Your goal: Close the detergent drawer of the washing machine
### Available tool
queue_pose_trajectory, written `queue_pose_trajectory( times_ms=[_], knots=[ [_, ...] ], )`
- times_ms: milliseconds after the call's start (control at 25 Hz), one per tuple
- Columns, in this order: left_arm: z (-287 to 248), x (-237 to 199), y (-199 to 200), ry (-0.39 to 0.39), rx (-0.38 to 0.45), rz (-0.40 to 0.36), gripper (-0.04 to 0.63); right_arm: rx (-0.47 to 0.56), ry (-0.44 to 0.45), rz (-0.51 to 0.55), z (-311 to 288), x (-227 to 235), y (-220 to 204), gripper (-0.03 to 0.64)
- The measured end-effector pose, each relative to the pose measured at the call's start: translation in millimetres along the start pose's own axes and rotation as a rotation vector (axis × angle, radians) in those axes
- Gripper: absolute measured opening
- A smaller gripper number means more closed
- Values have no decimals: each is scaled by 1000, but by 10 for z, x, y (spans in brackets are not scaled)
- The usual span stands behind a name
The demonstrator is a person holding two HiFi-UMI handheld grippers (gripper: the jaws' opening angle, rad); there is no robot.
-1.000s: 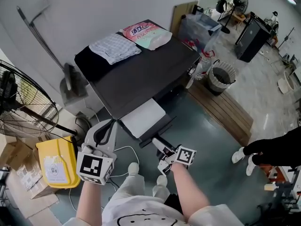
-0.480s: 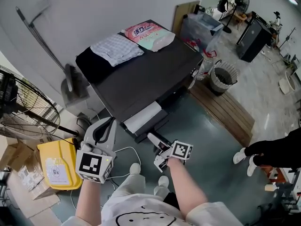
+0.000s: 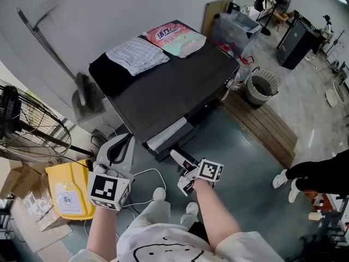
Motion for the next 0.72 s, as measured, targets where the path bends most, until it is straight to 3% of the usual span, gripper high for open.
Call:
queue_pose_trajectory(
  times_ms=[520,720],
  knots=[
    [-186,-94,-16,-41,-7,3,20,-6,-6,4,-174,-66,39,301],
    [-258,-63,-2,-54,-16,-10,20,-48,-53,-3,-356,-74,80,301]
  ],
)
Point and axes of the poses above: the fingertips, and each gripper's own axes: z backward along the fingers, x to its right, y out of its top, the point moved 2 cm from there along z, backward along the fingers, and after that the axes turned 10 degrees about -y, right-handed, at the moved point
